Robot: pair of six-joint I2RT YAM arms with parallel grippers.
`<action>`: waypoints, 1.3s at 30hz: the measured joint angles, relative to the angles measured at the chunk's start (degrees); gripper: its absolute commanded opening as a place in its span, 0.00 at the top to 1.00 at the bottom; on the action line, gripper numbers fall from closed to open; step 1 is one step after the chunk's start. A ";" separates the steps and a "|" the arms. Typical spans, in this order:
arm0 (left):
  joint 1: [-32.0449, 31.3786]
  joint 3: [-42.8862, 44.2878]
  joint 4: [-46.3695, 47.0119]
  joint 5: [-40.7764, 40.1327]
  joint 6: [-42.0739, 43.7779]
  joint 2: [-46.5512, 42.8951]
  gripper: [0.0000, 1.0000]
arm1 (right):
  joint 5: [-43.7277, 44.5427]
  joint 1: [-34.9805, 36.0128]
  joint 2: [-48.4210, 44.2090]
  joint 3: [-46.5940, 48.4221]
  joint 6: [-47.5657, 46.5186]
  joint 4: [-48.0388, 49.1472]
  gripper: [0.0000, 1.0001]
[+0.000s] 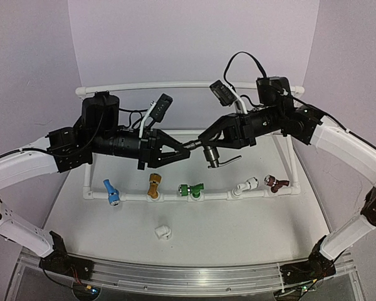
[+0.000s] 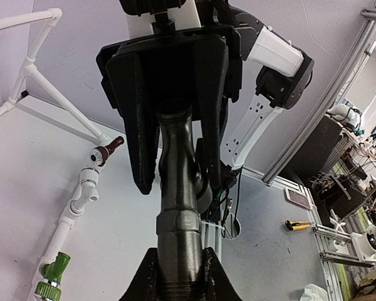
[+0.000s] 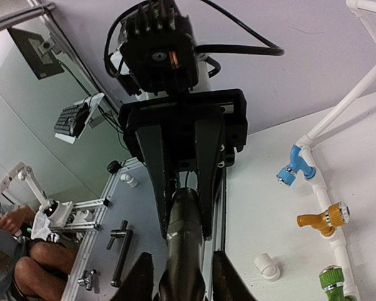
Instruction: Install the water faucets
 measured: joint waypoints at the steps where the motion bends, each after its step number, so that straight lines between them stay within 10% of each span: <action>1: 0.01 0.04 -0.58 0.34 0.20 0.04 1.00 | -0.15 0.06 -0.13 -0.55 -0.15 0.13 0.59; 21: 0.01 5.57 -14.42 6.22 6.06 3.56 1.00 | -0.64 1.33 -0.67 -5.21 -6.22 -5.49 0.56; 39: 0.01 5.57 -14.07 5.86 6.14 3.71 1.00 | -0.81 3.24 -0.19 -5.23 -6.54 -6.29 0.80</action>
